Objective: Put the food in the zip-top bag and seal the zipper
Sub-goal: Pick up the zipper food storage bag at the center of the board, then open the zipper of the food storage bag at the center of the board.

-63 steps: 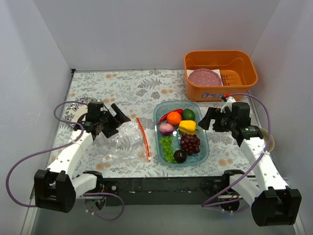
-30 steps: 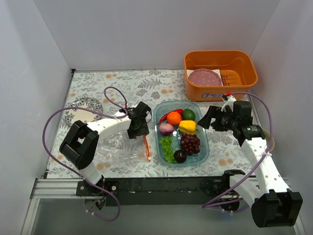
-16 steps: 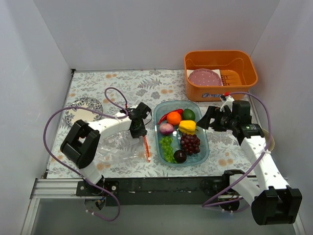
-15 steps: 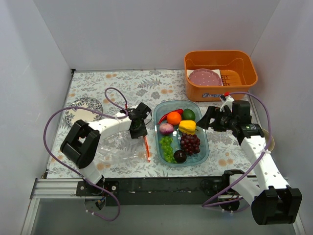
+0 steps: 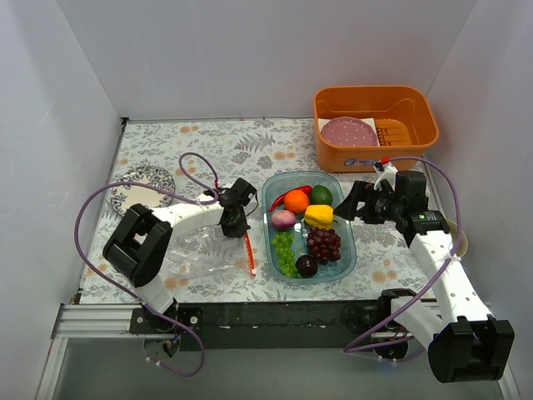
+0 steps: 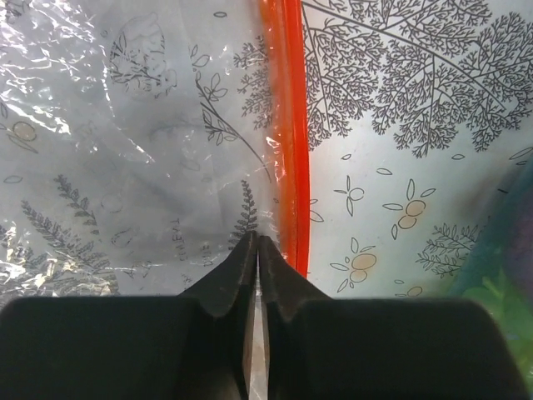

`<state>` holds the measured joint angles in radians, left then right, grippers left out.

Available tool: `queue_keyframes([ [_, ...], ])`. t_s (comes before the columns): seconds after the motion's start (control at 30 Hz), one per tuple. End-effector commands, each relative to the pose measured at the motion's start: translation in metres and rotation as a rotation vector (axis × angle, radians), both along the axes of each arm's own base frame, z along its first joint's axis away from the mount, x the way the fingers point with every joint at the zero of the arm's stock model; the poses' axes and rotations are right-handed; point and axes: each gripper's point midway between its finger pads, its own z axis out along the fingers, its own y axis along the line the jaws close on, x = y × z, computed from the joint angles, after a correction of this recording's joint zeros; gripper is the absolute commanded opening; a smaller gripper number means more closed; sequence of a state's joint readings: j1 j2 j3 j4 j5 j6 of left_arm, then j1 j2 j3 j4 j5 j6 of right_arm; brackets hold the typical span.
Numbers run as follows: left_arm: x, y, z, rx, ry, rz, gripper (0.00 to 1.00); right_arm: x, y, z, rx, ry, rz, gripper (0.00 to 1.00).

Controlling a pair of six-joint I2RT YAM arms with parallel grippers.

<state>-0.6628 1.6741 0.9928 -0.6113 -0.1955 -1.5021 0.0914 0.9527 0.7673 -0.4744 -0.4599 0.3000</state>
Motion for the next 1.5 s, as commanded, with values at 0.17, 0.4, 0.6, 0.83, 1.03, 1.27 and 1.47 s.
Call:
queue_keyframes([
  [0.17,-0.002,-0.003,0.011,-0.057,-0.039,-0.02,0.0,-0.007,0.017,0.019,0.086,-0.035,0.103,0.88],
  [0.4,-0.012,-0.01,0.088,-0.216,-0.164,-0.063,0.0,-0.011,0.044,0.043,0.203,-0.075,0.226,0.81],
  [0.6,-0.033,-0.011,0.141,-0.368,-0.274,-0.145,0.0,-0.014,0.085,0.058,0.306,-0.094,0.35,0.71],
  [0.83,-0.053,-0.017,0.155,-0.461,-0.294,-0.235,0.0,-0.027,0.157,0.07,0.386,-0.097,0.507,0.66],
  [1.03,-0.054,-0.021,0.164,-0.492,-0.321,-0.264,0.0,-0.03,0.195,0.059,0.357,-0.047,0.554,0.66],
  [1.27,-0.052,-0.025,0.175,-0.525,-0.351,-0.273,0.0,-0.029,0.218,0.034,0.339,0.016,0.572,0.63],
  [1.47,-0.053,-0.03,0.179,-0.578,-0.378,-0.27,0.0,-0.028,0.231,0.02,0.351,0.07,0.568,0.6],
])
